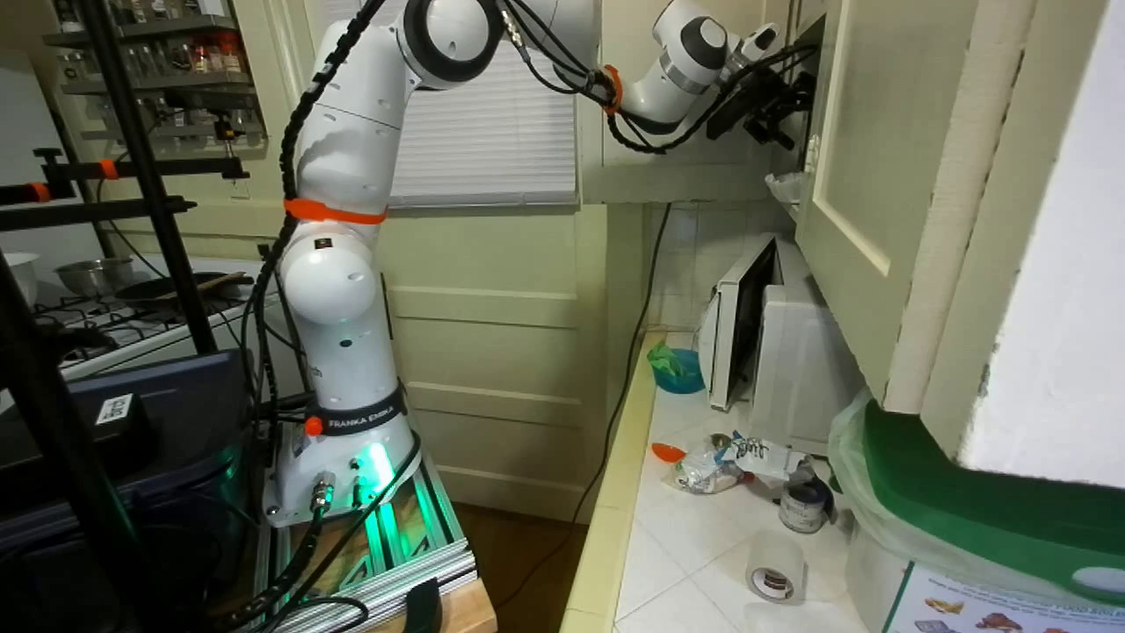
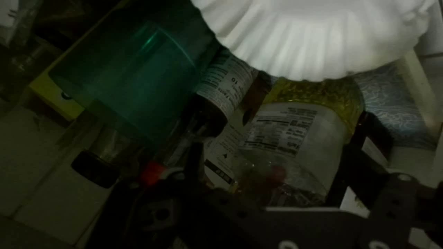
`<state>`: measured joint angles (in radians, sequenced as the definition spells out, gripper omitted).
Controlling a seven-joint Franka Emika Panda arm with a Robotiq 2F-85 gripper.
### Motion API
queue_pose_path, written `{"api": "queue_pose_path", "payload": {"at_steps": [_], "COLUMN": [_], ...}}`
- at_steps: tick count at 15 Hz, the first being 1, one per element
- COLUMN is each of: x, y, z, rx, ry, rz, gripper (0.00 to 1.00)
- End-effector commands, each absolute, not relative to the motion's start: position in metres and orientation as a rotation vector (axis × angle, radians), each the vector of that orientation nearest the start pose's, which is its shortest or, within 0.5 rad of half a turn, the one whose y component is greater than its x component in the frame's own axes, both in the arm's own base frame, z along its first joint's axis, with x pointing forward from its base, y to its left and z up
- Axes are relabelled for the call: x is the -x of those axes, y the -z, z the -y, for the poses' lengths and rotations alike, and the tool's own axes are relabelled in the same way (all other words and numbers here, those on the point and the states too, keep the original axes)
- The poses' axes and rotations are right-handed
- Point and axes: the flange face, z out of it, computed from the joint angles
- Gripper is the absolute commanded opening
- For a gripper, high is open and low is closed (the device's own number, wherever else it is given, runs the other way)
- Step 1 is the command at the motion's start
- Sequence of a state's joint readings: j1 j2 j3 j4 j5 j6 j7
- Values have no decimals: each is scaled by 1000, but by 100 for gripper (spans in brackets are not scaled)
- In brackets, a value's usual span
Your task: Move the cupcake liners to the bottom shelf
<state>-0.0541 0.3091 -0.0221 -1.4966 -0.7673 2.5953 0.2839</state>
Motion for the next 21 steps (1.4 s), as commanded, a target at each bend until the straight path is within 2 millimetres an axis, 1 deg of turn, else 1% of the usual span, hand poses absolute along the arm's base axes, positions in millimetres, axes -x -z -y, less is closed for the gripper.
{"api": "queue_pose_path", "payload": {"at_steps": [1, 3, 7, 9, 12, 16, 18, 21], "x": [-686, -677, -659, -653, -644, -630, -624, -608], "y": [-597, -605, -622, -625, -631, -633, -637, -648], "z": [29, 28, 36, 39, 42, 40, 42, 49], "rx": [-2455, -2519, -2616, -2666, -2734, -2806, -2814, -2806], "ry": [-992, -935, -896, -894, -953, -975, -969, -941], "rz": [-36, 7, 177, 253, 349, 402, 460, 431], "gripper": [100, 100, 100, 100, 100, 100, 100, 100]}}
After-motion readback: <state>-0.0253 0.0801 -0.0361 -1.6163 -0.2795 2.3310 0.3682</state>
